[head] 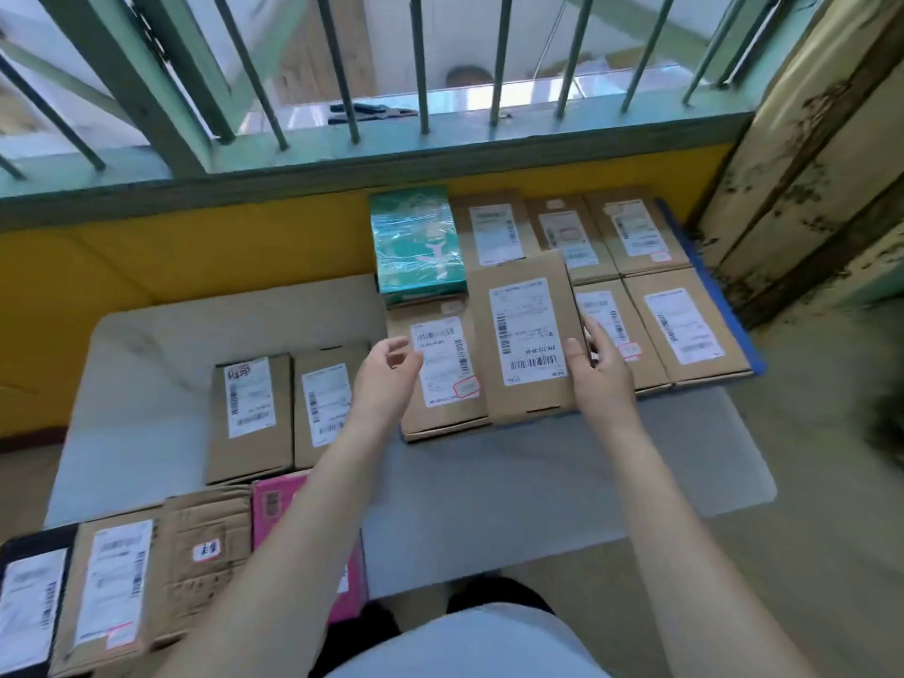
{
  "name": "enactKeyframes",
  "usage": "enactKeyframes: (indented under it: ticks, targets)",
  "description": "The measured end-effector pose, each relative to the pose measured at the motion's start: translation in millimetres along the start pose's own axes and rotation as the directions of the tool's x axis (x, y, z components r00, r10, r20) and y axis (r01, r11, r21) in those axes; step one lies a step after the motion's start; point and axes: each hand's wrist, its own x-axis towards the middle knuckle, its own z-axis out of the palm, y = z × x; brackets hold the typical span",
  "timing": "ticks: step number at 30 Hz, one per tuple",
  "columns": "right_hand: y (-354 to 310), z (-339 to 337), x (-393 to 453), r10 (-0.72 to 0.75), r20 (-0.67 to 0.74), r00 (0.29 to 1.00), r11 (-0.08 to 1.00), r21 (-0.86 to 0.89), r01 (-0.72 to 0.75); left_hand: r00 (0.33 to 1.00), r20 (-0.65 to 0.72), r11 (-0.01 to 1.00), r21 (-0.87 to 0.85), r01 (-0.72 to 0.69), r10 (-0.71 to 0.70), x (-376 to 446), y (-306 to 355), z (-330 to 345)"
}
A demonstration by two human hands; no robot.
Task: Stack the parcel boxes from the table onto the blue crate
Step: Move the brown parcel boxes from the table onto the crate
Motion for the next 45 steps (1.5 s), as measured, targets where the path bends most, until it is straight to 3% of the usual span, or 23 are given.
enactKeyframes:
  ticks: [5, 12, 15, 22, 25, 28, 31, 34, 36, 40, 45]
  targets:
    - [39, -27, 24, 0.088, 0.041, 0.995, 0.996, -0.020, -0.088, 0.993, -0.053, 0.964, 0.240, 0.117, -0.107, -3, -10, 16]
    - [48, -6, 41, 0.082, 0.121, 0.989, 0.989, -0.133, -0.066, 0.978, -0.003, 0.952, 0.225, 0.206, -0.211, 9, -29, 14]
    - [45, 3, 43, 0.087, 0.143, 0.986, 0.986, -0.156, -0.064, 0.982, 0.015, 0.956, 0.230, 0.181, -0.190, 9, -31, 14]
    - [44, 14, 47, 0.052, 0.076, 0.996, 0.954, -0.299, -0.027, 0.979, 0.093, 0.966, 0.199, 0.162, -0.183, 10, -38, 8]
    - [35, 25, 36, -0.060, -0.065, 0.996, 0.918, -0.395, 0.029, 0.980, 0.061, 0.970, 0.168, 0.177, -0.190, 6, -32, -2]
    - [11, 48, 18, -0.262, -0.137, 0.955, 0.909, -0.367, 0.197, 0.985, -0.030, 0.977, 0.131, 0.170, -0.167, 1, -36, -28]
    - [-27, 89, -7, -0.448, -0.098, 0.889, 0.876, -0.249, 0.414, 0.976, -0.147, 0.983, 0.071, 0.171, -0.159, -7, -51, -69]
    - [-53, 145, -43, -0.509, 0.060, 0.859, 0.854, -0.090, 0.513, 0.947, -0.258, 0.980, 0.005, 0.201, -0.192, -13, -73, -114]
    - [-60, 187, -64, -0.435, 0.231, 0.870, 0.890, -0.031, 0.454, 0.927, -0.305, 0.975, -0.040, 0.218, -0.220, -16, -89, -143]
    - [-62, 265, -97, -0.151, 0.525, 0.838, 0.966, -0.103, 0.238, 0.904, -0.333, 0.963, -0.082, 0.255, -0.268, -9, -126, -196]
    - [-56, 339, -109, 0.199, 0.606, 0.770, 0.968, -0.245, -0.057, 0.923, -0.248, 0.956, -0.063, 0.287, -0.294, 24, -166, -242]
